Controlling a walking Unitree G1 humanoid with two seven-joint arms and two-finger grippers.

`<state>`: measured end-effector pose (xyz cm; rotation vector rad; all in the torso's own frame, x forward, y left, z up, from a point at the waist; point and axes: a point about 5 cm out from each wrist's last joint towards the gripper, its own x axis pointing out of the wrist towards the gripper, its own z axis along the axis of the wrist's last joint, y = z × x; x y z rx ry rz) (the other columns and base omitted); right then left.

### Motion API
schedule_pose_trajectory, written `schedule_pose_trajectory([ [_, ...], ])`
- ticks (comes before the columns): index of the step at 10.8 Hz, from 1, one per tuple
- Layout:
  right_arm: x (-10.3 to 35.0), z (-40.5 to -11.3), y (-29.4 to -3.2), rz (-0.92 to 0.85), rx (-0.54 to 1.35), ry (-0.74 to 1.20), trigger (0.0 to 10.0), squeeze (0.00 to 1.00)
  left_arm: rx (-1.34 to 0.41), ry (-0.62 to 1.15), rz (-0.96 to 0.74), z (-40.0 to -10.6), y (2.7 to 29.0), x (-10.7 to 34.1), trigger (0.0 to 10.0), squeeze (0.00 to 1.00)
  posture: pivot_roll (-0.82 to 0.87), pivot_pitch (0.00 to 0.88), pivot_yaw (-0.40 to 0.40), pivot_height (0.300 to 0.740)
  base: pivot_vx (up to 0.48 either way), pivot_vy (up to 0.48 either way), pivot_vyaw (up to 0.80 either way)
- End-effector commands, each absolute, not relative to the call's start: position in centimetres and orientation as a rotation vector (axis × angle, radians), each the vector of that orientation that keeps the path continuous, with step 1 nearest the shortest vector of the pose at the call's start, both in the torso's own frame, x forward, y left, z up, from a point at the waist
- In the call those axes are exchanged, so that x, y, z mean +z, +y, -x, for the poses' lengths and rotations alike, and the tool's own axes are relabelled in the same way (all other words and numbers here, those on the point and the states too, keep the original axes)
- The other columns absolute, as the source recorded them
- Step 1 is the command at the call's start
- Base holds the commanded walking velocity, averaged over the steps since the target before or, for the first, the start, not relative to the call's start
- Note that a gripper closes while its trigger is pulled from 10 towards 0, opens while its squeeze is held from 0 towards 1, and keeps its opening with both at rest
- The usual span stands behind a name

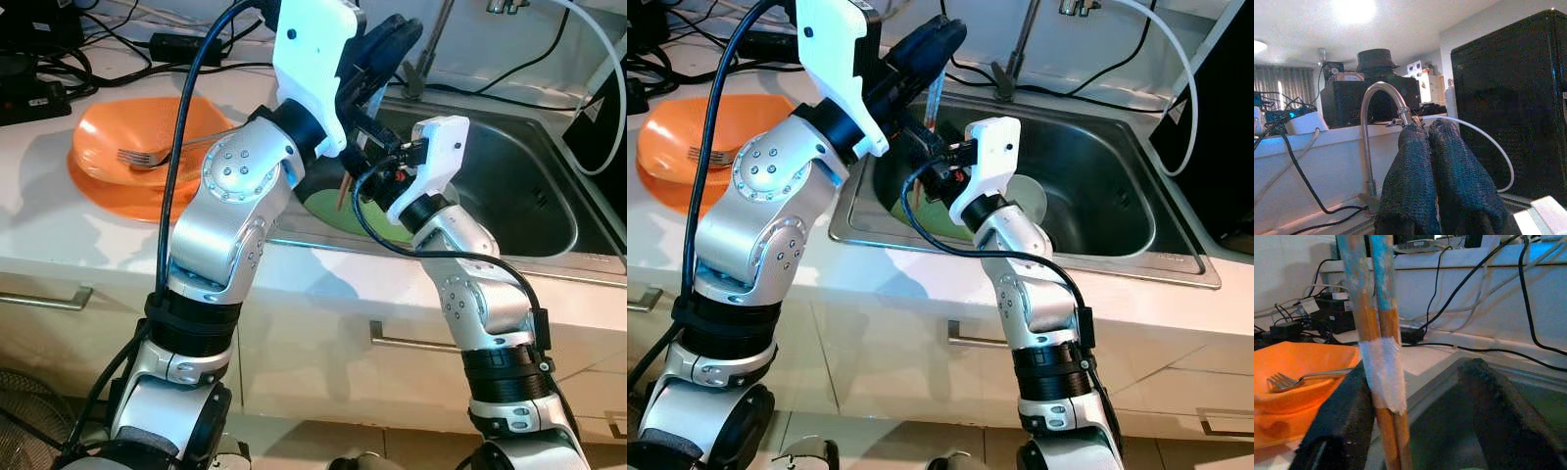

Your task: Kitchen organization

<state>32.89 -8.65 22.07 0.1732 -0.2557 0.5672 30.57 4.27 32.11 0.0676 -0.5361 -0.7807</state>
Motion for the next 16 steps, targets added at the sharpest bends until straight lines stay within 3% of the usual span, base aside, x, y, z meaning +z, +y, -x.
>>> schedule_pose_trajectory([
  [1, 22.5, -33.1, -9.2, -0.174, 0.542, -0.276, 0.0, 0.00, -0.805, -0.535, -0.080, -30.3, 3.8, 32.2, 10.0, 0.00, 0.01, 0.062, -0.128, 0.719, 0.000, 0.000, 0.00],
  [8, 22.4, -33.2, -9.3, -0.172, 0.533, -0.275, 0.0, 0.00, -0.788, -0.532, -0.097, -30.5, 3.9, 32.1, 10.0, 0.00, 0.01, 0.063, -0.129, 0.719, 0.000, 0.000, 0.00],
  [9, 22.4, -33.2, -9.3, -0.172, 0.532, -0.275, 0.0, 0.00, -0.788, -0.528, -0.099, -30.5, 3.9, 32.0, 10.0, 0.66, 0.01, 0.063, -0.129, 0.719, 0.000, 0.000, 0.00],
  [10, 22.4, -33.2, -9.3, -0.172, 0.532, -0.274, 0.0, 0.00, -0.791, -0.521, -0.096, -30.5, 3.9, 31.9, 10.0, 1.00, 0.01, 0.063, -0.129, 0.719, 0.000, 0.000, 0.00],
  [16, 22.0, -34.1, -10.4, -0.147, 0.473, -0.257, 0.0, 0.00, -0.762, -0.519, -0.094, -30.8, 4.3, 31.9, 10.0, 1.00, 0.01, 0.064, -0.133, 0.719, 0.000, 0.000, 0.00],
])
